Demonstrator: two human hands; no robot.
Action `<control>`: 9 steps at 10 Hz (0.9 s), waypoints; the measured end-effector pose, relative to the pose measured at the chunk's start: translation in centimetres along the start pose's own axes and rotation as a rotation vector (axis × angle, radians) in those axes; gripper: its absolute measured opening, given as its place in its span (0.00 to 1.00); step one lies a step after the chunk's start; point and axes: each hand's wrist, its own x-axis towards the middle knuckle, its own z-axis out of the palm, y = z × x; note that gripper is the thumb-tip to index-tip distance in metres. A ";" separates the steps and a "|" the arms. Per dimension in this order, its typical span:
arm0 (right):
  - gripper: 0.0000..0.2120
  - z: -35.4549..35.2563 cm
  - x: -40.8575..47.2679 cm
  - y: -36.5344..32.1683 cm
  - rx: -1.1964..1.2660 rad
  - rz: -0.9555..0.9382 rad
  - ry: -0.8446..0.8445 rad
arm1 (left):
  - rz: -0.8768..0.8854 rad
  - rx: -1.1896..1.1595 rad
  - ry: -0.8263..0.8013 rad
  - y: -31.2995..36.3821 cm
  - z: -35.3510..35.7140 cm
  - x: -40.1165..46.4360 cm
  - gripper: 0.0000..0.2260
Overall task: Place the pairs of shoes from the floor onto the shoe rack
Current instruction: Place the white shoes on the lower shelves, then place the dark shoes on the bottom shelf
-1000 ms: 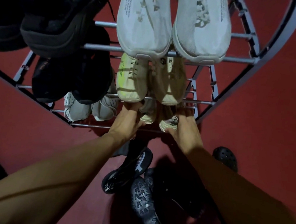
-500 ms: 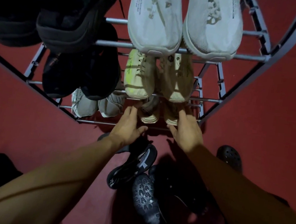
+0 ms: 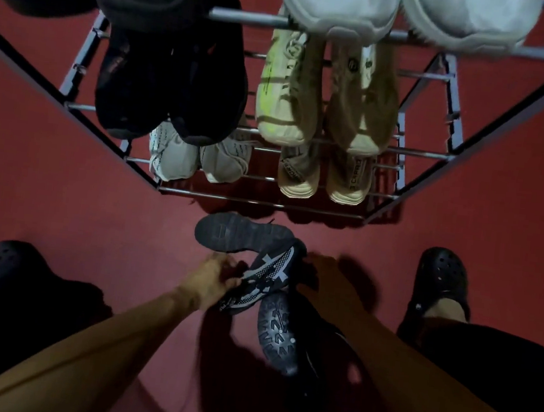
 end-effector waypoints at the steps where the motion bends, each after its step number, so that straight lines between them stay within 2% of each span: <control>1: 0.27 1.8 1.0 -0.3 0.026 0.011 -0.051 | 0.047 0.125 -0.062 -1.8 1.7 0.6 0.08; 2: 0.24 3.3 2.1 -1.1 -0.065 -0.064 -0.047 | 0.110 0.125 -0.026 -2.6 2.4 1.5 0.09; 3: 0.22 3.9 3.6 -2.5 -0.117 -0.180 0.116 | 0.138 0.113 0.074 -2.8 2.0 3.2 0.15; 4: 0.27 3.8 6.3 -3.5 -0.124 -0.146 0.249 | 0.119 0.173 0.074 -2.1 1.6 4.5 0.08; 5: 0.36 2.8 8.5 -4.8 0.000 -0.034 0.151 | 0.213 0.167 -0.008 -2.8 2.0 4.3 0.11; 6: 0.43 1.8 10.7 -4.3 -0.022 0.135 0.023 | 0.214 0.142 -0.225 -4.1 2.0 3.0 0.07; 7: 0.44 2.5 10.9 -3.4 -0.007 0.293 -0.132 | 0.053 0.008 -0.240 -7.5 -0.5 1.7 0.10; 8: 0.34 4.7 9.5 -2.2 0.066 0.303 -0.129 | -0.144 -0.101 -0.089 -9.2 -2.1 1.0 0.12; 9: 0.28 5.5 8.8 -1.9 -0.031 0.355 -0.080 | -0.082 0.067 -0.077 -9.9 -2.0 0.5 0.12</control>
